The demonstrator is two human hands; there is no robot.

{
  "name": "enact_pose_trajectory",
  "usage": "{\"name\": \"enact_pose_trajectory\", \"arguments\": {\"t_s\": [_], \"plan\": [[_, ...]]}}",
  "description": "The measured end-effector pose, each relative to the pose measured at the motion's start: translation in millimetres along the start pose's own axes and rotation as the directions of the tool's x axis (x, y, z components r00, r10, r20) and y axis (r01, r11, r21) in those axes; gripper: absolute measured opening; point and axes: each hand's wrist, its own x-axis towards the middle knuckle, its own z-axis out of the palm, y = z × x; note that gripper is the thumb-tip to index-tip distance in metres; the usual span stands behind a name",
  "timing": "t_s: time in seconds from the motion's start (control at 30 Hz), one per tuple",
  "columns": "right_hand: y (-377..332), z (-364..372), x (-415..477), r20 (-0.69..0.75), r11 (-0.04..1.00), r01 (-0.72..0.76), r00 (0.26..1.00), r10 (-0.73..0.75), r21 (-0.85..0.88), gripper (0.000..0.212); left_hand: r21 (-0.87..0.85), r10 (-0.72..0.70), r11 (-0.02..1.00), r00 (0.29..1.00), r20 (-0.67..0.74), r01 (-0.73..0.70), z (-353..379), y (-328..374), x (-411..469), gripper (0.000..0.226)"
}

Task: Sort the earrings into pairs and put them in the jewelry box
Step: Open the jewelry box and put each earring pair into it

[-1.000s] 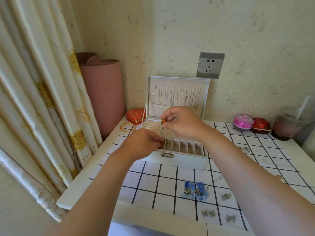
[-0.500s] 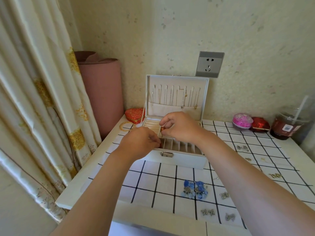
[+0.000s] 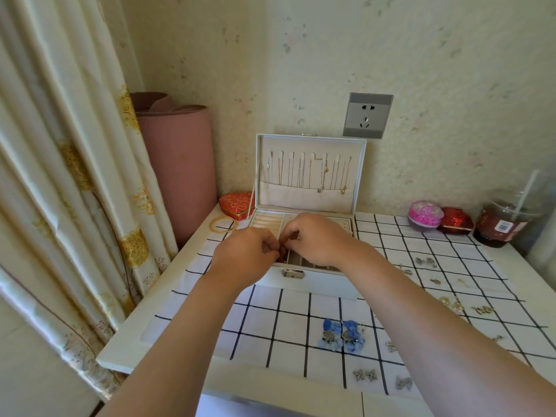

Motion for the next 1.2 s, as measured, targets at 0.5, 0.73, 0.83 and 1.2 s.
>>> {"name": "enact_pose_trajectory", "arguments": {"t_s": [0.5,0.73,0.83,1.2], "plan": [[0,-11,-35,-0.113,0.997,0.046,0.993,-0.04,0.054,0.032,-0.031,0.25,0.967,0.965,-0.081,-0.253,-4,0,-22,0.02],[-1,-31,-103,0.132,0.997,-0.031,0.991,0.022,0.067,0.021,-0.118,0.346,0.933,0.938,0.031,-0.34,0,34,-64,0.012],[1,-30,-126,0.243,0.994,-0.102,0.964,0.111,-0.047,0.022,-0.025,0.355,0.934,0.924,0.138,-0.355,18,42,-78,0.015],[23,-6,-148,0.284,0.971,-0.223,0.928,0.24,-0.092,0.013,0.074,0.336,0.924,0.888,0.314,-0.376,55,49,-81,0.025]]}}
